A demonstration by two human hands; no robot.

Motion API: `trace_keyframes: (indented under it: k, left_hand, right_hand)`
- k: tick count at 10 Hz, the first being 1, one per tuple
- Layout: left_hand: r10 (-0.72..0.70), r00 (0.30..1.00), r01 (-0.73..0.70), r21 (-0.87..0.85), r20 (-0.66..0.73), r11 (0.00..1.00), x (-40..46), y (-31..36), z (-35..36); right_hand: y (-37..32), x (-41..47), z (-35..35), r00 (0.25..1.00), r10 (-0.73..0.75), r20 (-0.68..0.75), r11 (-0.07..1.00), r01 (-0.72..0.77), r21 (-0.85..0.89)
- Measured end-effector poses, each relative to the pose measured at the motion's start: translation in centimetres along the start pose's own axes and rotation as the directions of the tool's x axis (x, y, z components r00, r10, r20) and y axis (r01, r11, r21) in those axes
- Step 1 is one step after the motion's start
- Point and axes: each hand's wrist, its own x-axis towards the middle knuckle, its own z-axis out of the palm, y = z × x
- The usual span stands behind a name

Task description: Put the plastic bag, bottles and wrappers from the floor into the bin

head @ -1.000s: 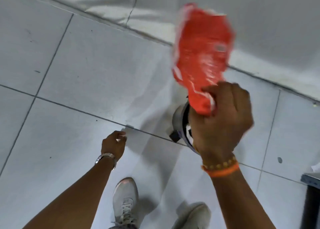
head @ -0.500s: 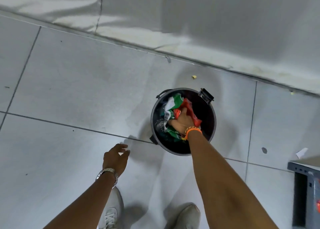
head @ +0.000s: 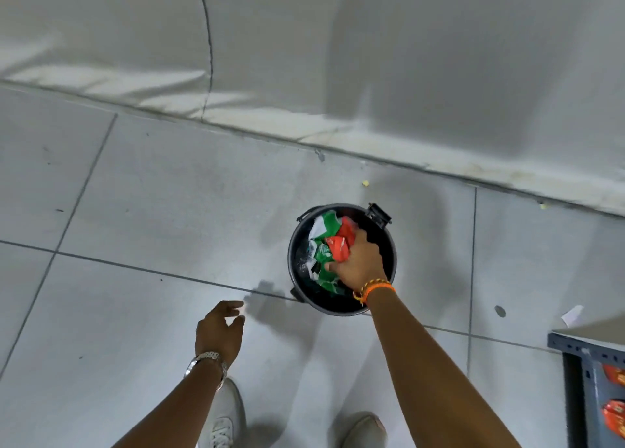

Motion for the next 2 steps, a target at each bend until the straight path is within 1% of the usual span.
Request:
trace_keyframes:
  k: [1,2]
  left_hand:
    - [0.134,0.978,-0.17,-0.24,-0.158,0.956,-2.8,8.9,-3.8]
    - [0.37,0.83,-0.529,-0.375,-0.419,0.762,-5.9,22.5,-10.4]
  right_hand:
    - [-4.6,-4.6,-6.6,0.982,-0.031,-0.184,0.993,0.052,0.109]
    - [-12.9,-8.9,-17.2,0.824,-0.117,-0.555,0.942,0.269,0.201]
